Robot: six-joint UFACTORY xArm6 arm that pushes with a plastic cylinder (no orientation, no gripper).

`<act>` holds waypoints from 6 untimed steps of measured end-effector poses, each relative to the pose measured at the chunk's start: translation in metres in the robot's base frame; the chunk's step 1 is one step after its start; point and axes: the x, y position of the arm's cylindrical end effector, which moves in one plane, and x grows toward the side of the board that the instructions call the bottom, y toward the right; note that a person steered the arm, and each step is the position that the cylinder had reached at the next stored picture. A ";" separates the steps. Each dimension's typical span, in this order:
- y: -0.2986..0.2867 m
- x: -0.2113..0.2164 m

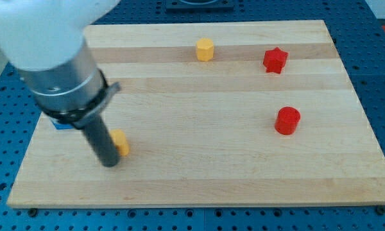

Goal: Push the yellow heart to the bottom of blue cube

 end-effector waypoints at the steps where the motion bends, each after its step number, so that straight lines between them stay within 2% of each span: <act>1: 0.066 -0.013; 2: 0.079 -0.030; 5: -0.058 -0.030; 6: -0.079 -0.030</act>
